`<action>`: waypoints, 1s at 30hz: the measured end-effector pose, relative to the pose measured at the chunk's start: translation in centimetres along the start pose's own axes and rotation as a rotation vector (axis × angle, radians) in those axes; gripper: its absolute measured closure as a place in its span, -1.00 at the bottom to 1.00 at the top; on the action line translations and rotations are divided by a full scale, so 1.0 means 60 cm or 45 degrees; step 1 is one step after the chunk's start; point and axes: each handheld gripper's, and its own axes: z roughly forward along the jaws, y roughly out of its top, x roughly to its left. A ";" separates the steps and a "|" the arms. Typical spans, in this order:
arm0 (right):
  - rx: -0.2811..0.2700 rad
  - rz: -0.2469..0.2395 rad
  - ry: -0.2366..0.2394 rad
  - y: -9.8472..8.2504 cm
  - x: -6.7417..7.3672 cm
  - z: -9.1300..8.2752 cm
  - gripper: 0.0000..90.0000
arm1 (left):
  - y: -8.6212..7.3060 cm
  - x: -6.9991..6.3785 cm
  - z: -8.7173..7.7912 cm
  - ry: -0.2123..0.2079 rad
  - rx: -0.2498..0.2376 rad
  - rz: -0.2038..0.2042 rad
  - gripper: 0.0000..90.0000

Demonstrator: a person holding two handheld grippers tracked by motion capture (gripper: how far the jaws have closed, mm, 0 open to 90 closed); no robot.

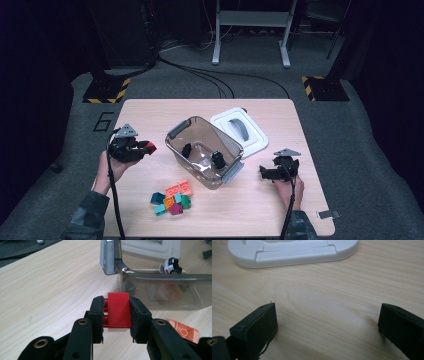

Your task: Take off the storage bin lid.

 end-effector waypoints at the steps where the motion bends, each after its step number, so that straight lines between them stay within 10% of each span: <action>1: 0.000 0.000 0.000 0.000 0.000 0.000 -0.96 | 0.002 0.001 0.000 0.004 -0.009 0.003 0.49; 30: 0.000 0.001 0.000 0.000 0.000 0.000 -0.96 | 0.113 -0.011 -0.014 0.016 -0.080 0.094 0.49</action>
